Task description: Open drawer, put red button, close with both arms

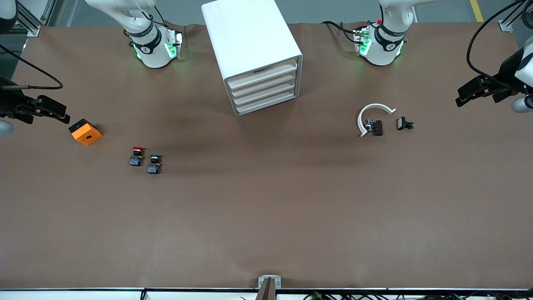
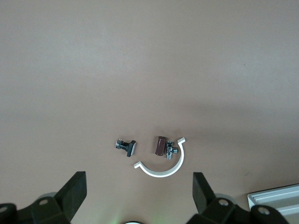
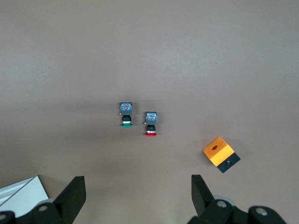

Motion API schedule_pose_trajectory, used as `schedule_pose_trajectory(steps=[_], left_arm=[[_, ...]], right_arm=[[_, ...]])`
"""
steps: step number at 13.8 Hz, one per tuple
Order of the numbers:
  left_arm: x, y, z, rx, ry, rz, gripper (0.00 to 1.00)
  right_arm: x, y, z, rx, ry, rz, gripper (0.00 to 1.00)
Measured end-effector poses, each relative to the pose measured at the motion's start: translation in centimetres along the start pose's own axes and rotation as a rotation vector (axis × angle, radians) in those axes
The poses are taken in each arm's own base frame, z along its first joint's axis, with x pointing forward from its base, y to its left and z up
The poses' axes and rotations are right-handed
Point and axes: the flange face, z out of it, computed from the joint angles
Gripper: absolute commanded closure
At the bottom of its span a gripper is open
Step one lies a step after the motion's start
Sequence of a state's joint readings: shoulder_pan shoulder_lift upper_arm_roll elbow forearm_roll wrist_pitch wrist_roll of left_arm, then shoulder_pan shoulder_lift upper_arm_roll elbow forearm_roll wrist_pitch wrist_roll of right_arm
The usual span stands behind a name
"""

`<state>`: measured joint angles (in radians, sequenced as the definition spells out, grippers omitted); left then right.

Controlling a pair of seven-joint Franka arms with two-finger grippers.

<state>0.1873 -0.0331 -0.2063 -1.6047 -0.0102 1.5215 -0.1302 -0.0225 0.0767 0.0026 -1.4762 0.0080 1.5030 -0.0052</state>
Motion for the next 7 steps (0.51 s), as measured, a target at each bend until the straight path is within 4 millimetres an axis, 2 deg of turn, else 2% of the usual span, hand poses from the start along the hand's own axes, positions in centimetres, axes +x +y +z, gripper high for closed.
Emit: schedule_pose_trajectory(steps=[3, 4, 6, 7], left_arm=[[3.2, -2.4, 4.7, -0.012, -0.085, -0.04, 0.0], [4.4, -2.7, 6.2, -0.018, -0.108, -0.048, 0.0], [6.2, -2.0, 8.9, -0.023, -0.155, -0.122, 0.0], [6.8, -0.8, 10.2, -0.022, -0.182, -0.191, 0.0]], right_arm=[[0.0, 0.0, 0.0, 0.0, 0.0, 0.0, 0.0], [0.0, 0.0, 0.0, 0.0, 0.0, -0.001, 0.0], [0.0, -0.1, 0.0, 0.0, 0.0, -0.002, 0.0], [0.0, -0.1, 0.0, 0.0, 0.0, -0.002, 0.0]])
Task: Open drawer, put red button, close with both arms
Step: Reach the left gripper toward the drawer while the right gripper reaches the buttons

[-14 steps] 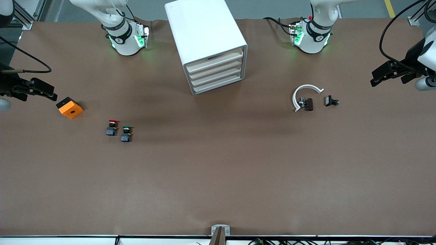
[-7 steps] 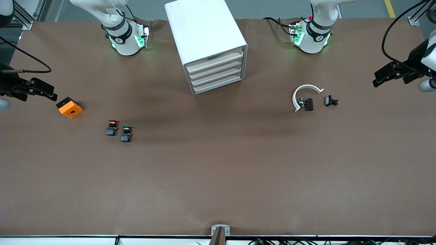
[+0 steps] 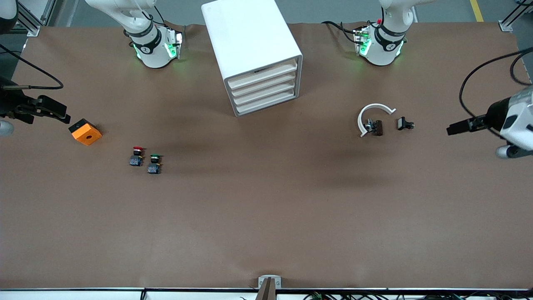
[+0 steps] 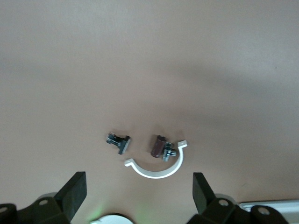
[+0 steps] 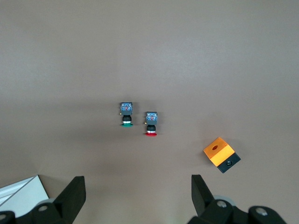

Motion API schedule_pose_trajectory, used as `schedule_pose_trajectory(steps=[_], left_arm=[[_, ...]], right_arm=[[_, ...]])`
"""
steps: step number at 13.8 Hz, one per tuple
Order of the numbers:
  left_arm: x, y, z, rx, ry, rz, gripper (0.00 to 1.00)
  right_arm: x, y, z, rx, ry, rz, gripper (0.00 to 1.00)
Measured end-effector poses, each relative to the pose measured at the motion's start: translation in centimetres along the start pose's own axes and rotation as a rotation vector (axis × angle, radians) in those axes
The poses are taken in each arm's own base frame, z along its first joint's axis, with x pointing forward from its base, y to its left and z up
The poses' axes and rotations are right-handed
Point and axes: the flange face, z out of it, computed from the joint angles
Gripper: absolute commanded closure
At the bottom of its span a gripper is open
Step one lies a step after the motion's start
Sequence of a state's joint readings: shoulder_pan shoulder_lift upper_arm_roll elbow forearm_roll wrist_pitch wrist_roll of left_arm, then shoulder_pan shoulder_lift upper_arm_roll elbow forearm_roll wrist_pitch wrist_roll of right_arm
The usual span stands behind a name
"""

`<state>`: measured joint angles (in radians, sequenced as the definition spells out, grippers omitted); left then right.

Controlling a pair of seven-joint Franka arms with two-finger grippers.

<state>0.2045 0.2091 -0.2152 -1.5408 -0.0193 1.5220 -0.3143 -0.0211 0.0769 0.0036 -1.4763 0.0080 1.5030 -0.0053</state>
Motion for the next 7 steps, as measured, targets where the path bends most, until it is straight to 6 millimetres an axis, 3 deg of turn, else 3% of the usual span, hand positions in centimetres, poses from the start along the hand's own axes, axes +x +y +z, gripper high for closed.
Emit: schedule_pose_trajectory(steps=[5, 7], left_arm=[[-0.5, 12.6, 7.6, 0.059, -0.116, -0.374, 0.0], [-0.1, 15.6, 10.7, 0.074, -0.17, -0.486, 0.0]], right_arm=[[0.0, -0.6, 0.0, 0.0, 0.0, -0.011, 0.0], [0.1, -1.4, 0.3, -0.001, -0.005, -0.025, 0.0]])
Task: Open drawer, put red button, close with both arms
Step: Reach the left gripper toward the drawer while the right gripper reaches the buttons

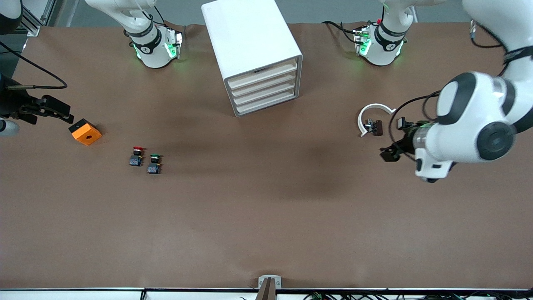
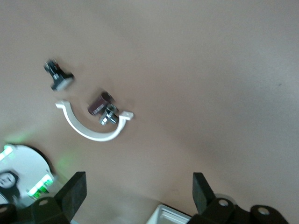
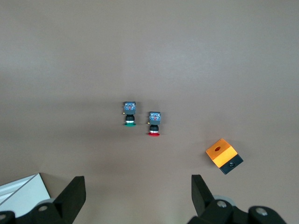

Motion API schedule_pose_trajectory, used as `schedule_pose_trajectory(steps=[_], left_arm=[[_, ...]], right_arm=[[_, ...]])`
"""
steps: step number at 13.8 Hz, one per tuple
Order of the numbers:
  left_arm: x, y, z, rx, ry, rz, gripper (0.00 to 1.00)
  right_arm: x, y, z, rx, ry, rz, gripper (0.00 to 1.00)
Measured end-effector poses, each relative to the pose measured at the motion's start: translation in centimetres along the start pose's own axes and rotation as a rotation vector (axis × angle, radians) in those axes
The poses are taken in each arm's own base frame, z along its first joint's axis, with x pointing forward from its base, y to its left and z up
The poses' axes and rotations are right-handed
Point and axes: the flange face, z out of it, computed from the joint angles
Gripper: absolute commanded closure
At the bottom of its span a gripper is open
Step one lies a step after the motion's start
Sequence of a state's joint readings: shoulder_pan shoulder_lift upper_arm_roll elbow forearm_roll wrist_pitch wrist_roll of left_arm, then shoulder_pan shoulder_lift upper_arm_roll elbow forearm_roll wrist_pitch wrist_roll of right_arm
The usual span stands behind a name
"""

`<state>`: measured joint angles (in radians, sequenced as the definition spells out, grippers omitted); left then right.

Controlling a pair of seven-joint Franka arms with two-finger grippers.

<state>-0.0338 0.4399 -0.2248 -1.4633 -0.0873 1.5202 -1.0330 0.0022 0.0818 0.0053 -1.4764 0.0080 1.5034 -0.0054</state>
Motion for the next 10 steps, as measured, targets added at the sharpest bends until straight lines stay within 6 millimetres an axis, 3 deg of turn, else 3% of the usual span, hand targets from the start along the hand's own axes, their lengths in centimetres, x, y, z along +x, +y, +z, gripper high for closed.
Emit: schedule_pose_trajectory(steps=[3, 6, 8, 10], left_arm=[[0.3, 2.4, 3.3, 0.019, -0.084, -0.161, 0.0], [0.0, 3.7, 5.0, 0.012, -0.206, -0.313, 0.0], [-0.8, 4.8, 5.9, -0.003, -0.354, -0.392, 0.0], [-1.7, 6.0, 8.0, 0.022, -0.55, -0.424, 0.0]], right_arm=[[0.4, -0.6, 0.7, -0.001, -0.013, -0.011, 0.0], [1.0, -0.6, 1.5, -0.003, -0.018, -0.011, 0.0], [1.7, -0.8, 3.3, -0.015, -0.049, -0.015, 0.0], [3.0, -0.9, 6.8, -0.023, -0.085, -0.019, 0.0]])
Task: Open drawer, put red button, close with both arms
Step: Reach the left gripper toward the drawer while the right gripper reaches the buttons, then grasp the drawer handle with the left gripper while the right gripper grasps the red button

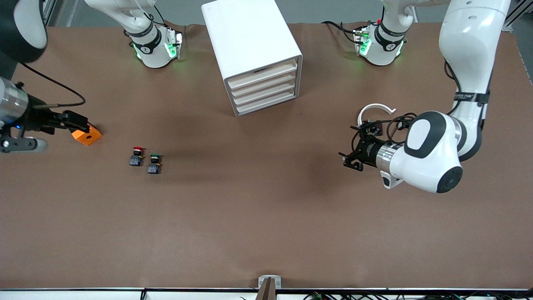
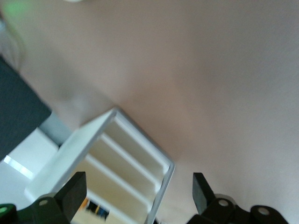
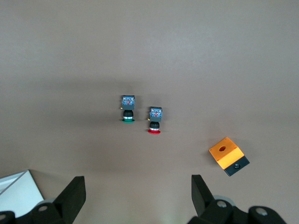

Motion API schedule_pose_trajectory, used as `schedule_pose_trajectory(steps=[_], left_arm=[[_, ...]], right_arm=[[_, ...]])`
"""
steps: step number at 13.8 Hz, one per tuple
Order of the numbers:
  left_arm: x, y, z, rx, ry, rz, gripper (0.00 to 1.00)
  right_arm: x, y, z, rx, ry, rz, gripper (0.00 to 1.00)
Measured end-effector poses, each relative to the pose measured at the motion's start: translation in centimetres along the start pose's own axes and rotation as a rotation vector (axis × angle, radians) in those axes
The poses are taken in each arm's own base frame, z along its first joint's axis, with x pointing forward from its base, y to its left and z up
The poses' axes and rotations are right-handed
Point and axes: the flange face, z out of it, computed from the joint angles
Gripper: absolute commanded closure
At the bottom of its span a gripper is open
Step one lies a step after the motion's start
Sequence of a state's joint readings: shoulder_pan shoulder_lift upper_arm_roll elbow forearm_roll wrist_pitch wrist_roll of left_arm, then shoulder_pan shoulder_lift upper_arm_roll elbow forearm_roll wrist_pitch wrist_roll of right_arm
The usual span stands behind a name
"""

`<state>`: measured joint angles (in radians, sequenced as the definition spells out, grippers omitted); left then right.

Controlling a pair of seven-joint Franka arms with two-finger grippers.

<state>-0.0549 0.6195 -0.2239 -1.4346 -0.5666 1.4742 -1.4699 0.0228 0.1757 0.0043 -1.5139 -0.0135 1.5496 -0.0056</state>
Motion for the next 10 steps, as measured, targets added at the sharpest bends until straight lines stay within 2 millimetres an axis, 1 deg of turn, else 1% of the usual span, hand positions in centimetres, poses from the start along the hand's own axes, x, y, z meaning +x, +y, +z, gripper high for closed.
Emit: schedule_pose_trajectory(steps=[2, 4, 5, 8, 10], left_arm=[[0.6, 0.9, 2.9, 0.103, -0.12, -0.05, 0.0], [0.4, 1.4, 5.6, 0.188, -0.142, -0.138, 0.0], [-0.2, 1.8, 7.3, 0.222, -0.135, -0.171, 0.0], [-3.6, 2.6, 13.5, 0.322, -0.09, -0.245, 0.0], [-4.9, 3.0, 17.2, 0.382, -0.08, -0.326, 0.0]], right_arm=[[1.8, 0.3, 4.0, -0.007, 0.025, 0.002, 0.0], [2.6, 0.8, 7.7, -0.01, 0.039, 0.009, 0.0], [2.7, 1.1, 9.4, -0.01, 0.042, 0.014, 0.0], [2.7, 2.3, 13.7, -0.017, 0.068, 0.03, 0.0], [2.2, 3.0, 17.3, -0.028, 0.085, 0.042, 0.0]])
